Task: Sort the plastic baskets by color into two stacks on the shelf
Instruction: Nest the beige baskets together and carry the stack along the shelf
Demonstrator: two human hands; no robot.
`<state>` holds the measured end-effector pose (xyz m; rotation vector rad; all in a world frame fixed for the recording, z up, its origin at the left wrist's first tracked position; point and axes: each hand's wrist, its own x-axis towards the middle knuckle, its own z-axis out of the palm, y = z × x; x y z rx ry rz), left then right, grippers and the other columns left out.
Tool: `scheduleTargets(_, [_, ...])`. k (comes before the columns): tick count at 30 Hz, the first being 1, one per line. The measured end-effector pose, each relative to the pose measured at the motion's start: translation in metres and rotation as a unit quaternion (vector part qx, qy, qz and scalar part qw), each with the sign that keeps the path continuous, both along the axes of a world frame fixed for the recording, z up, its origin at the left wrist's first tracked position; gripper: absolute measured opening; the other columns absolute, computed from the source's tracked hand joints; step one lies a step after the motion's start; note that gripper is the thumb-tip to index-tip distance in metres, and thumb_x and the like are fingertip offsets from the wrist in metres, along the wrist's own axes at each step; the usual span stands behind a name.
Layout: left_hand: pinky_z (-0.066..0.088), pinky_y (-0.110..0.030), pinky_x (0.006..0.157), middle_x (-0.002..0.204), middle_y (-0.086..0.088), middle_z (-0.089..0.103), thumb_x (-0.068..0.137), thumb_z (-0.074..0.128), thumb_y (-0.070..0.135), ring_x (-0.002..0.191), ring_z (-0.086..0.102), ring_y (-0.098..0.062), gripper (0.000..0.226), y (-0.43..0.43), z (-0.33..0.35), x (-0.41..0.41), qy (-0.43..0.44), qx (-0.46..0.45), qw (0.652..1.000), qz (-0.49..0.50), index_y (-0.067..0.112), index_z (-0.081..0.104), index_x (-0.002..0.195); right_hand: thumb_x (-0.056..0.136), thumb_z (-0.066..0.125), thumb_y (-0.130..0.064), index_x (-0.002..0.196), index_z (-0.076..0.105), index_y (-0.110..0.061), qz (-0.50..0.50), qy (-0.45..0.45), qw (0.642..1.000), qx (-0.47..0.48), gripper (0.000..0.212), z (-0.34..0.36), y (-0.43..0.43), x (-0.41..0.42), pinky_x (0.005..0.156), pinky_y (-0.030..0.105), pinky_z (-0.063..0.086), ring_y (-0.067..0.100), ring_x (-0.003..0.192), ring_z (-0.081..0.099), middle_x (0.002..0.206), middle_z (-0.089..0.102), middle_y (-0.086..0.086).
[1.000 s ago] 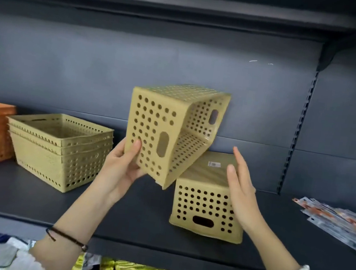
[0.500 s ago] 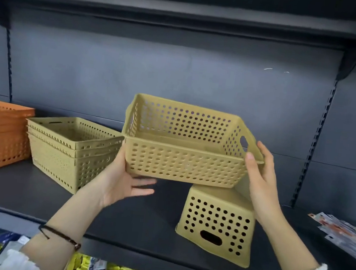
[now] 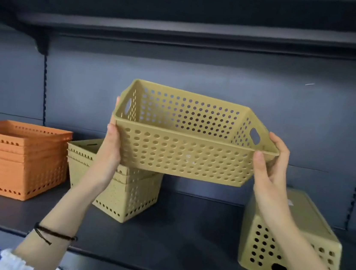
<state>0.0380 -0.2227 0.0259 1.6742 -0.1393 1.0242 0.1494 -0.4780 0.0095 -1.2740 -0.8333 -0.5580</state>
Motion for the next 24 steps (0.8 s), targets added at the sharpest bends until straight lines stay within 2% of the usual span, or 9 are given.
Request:
scheduleTargets(2, [0.037, 0.0, 0.085, 0.114, 0.035, 0.048, 0.057, 0.021, 0.088, 0.089, 0.046, 0.035, 0.102, 0.034, 0.007, -0.003, 0.008, -0.002, 1.0, 0.005, 0.035, 0.028, 0.145, 0.083, 0.052, -0.053, 0.128, 0.037, -0.045, -0.011, -0.005, 1.0, 0.0, 0.048, 0.001, 0.034, -0.005, 0.092, 0.022, 0.046, 0.0, 0.11, 0.06, 0.114, 0.064, -0.023])
scheduleTargets(4, [0.038, -0.021, 0.101, 0.128, 0.022, 0.054, 0.069, 0.023, 0.086, 0.113, 0.051, 0.017, 0.089, 0.071, 0.012, -0.005, 0.007, 0.019, 1.0, 0.007, 0.036, 0.034, 0.142, 0.078, 0.052, -0.067, 0.124, 0.038, -0.052, -0.03, -0.002, 1.0, -0.001, 0.05, 0.001, 0.066, -0.009, 0.093, 0.031, 0.046, 0.001, 0.106, 0.061, 0.11, 0.064, -0.027])
scheduleTargets(6, [0.037, -0.033, 0.107, 0.136, 0.011, 0.053, 0.08, 0.022, 0.079, 0.126, 0.048, 0.0, 0.077, 0.104, 0.01, -0.003, 0.01, 0.048, 0.998, 0.027, 0.033, 0.036, 0.14, 0.077, 0.05, -0.07, 0.123, 0.039, -0.055, -0.043, 0.003, 0.999, -0.002, 0.049, 0.001, 0.096, -0.012, 0.092, 0.035, 0.047, 0.0, 0.101, 0.062, 0.108, 0.065, -0.029])
scheduleTargets(9, [0.034, -0.035, 0.11, 0.131, 0.009, 0.055, 0.091, 0.019, 0.064, 0.124, 0.048, -0.002, 0.065, 0.152, -0.001, 0.006, 0.031, 0.056, 0.996, 0.065, 0.027, 0.041, 0.139, 0.083, 0.046, -0.059, 0.127, 0.035, -0.054, -0.031, 0.014, 0.999, -0.015, 0.045, 0.0, 0.133, -0.018, 0.086, 0.021, 0.047, -0.007, 0.098, 0.061, 0.106, 0.062, -0.036])
scheduleTargets(12, [0.025, -0.035, 0.114, 0.144, 0.011, 0.045, 0.087, 0.016, 0.072, 0.134, 0.037, -0.005, 0.072, 0.196, -0.014, 0.019, 0.082, 0.066, 0.991, 0.08, 0.032, 0.037, 0.143, 0.086, 0.043, -0.052, 0.137, 0.024, -0.052, -0.008, 0.023, 0.998, -0.063, 0.053, 0.0, 0.162, -0.023, 0.084, 0.008, 0.044, -0.014, 0.108, 0.055, 0.113, 0.056, -0.044])
scheduleTargets(13, [0.022, -0.033, 0.115, 0.147, 0.014, 0.04, 0.087, 0.015, 0.073, 0.136, 0.033, -0.003, 0.072, 0.208, -0.018, 0.024, 0.098, 0.066, 0.99, 0.083, 0.033, 0.035, 0.144, 0.088, 0.044, -0.053, 0.137, 0.019, -0.056, -0.004, 0.022, 0.997, -0.078, 0.055, 0.0, 0.171, -0.023, 0.094, 0.013, 0.043, -0.012, 0.118, 0.05, 0.121, 0.052, -0.042])
scheduleTargets(15, [0.018, -0.035, 0.117, 0.15, 0.016, 0.034, 0.087, 0.013, 0.074, 0.138, 0.028, -0.002, 0.074, 0.225, -0.023, 0.033, 0.117, 0.065, 0.988, 0.076, 0.034, 0.03, 0.146, 0.088, 0.048, -0.058, 0.132, 0.009, -0.07, -0.001, 0.026, 0.995, -0.093, 0.06, 0.0, 0.184, -0.018, 0.11, 0.036, 0.035, 0.001, 0.135, 0.037, 0.139, 0.044, -0.027])
scheduleTargets(17, [0.017, -0.039, 0.118, 0.153, 0.011, 0.033, 0.082, 0.011, 0.079, 0.141, 0.025, -0.006, 0.081, 0.232, -0.023, 0.04, 0.127, 0.065, 0.987, 0.069, 0.034, 0.025, 0.149, 0.082, 0.049, -0.065, 0.124, 0.005, -0.078, 0.004, 0.042, 0.994, -0.103, 0.063, 0.001, 0.195, -0.012, 0.112, 0.051, 0.03, 0.011, 0.14, 0.031, 0.144, 0.039, -0.018])
scheduleTargets(24, [0.015, -0.042, 0.117, 0.155, 0.003, 0.03, 0.087, 0.005, 0.072, 0.143, 0.024, -0.02, 0.074, 0.243, -0.011, 0.064, 0.176, 0.043, 0.978, 0.099, 0.035, 0.023, 0.148, 0.082, 0.05, -0.063, 0.124, 0.009, -0.078, 0.007, 0.059, 0.992, -0.107, 0.061, -0.002, 0.218, -0.004, 0.112, 0.053, 0.03, 0.014, 0.141, 0.028, 0.147, 0.034, -0.013])
